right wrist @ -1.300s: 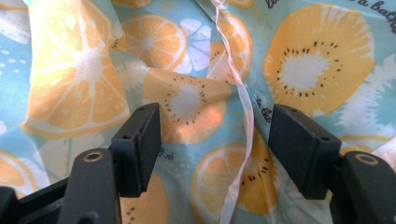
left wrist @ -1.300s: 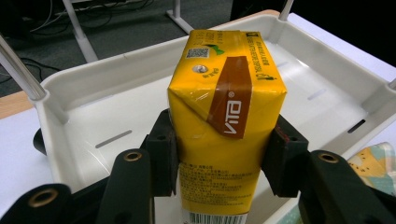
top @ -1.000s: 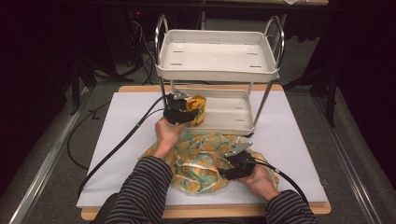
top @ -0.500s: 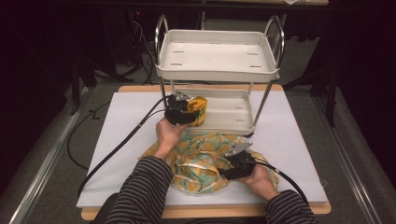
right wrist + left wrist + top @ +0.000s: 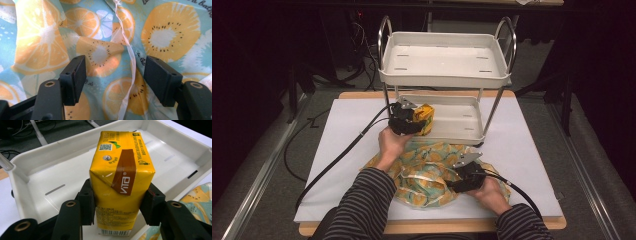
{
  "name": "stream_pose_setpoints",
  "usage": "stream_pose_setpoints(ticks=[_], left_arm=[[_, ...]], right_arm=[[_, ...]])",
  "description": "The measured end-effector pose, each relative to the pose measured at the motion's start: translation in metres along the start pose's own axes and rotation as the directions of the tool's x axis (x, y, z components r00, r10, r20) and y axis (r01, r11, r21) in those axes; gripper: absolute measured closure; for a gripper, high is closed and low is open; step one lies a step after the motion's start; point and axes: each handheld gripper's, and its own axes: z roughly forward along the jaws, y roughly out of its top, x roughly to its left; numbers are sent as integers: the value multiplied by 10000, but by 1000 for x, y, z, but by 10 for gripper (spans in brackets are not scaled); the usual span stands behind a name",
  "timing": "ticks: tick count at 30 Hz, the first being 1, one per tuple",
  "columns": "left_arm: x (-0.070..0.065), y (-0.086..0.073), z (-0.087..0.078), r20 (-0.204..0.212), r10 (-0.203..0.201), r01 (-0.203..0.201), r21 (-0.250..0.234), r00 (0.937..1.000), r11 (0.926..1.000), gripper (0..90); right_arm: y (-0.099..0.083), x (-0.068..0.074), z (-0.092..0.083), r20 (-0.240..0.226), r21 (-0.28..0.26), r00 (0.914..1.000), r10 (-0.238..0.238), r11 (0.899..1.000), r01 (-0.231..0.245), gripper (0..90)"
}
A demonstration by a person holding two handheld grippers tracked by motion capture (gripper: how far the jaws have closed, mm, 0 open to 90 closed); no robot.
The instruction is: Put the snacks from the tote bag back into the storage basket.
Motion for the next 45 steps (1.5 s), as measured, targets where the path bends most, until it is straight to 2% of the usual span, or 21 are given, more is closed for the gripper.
stream_pose_setpoints(ticks=[27, 30, 35, 40, 45], left_arm=[[-4, -3, -1, 252, 85, -92, 305, 9996, 9995, 514], [-4, -3, -3, 318, 154, -165, 354, 9994, 9992, 500], [-4, 0, -9, 325, 213, -217, 131, 9992, 9997, 466], [-3, 1, -14, 216, 415, -420, 230, 9989, 9989, 451], [-2, 3, -19, 323, 351, -357, 162, 9989, 9992, 431]], right_arm=[[0, 0, 0, -34, -41, 10000, 18, 10000, -18, 353], [0, 0, 0, -13, -28, 10000, -19, 10000, 19, 353], [0, -1, 0, -19, -29, 10000, -19, 10000, 19, 353], [0, 0, 0, 2, -19, 10000, 10, 10000, -10, 352], [0, 0, 0, -8, -23, 10000, 0, 10000, -1, 352]])
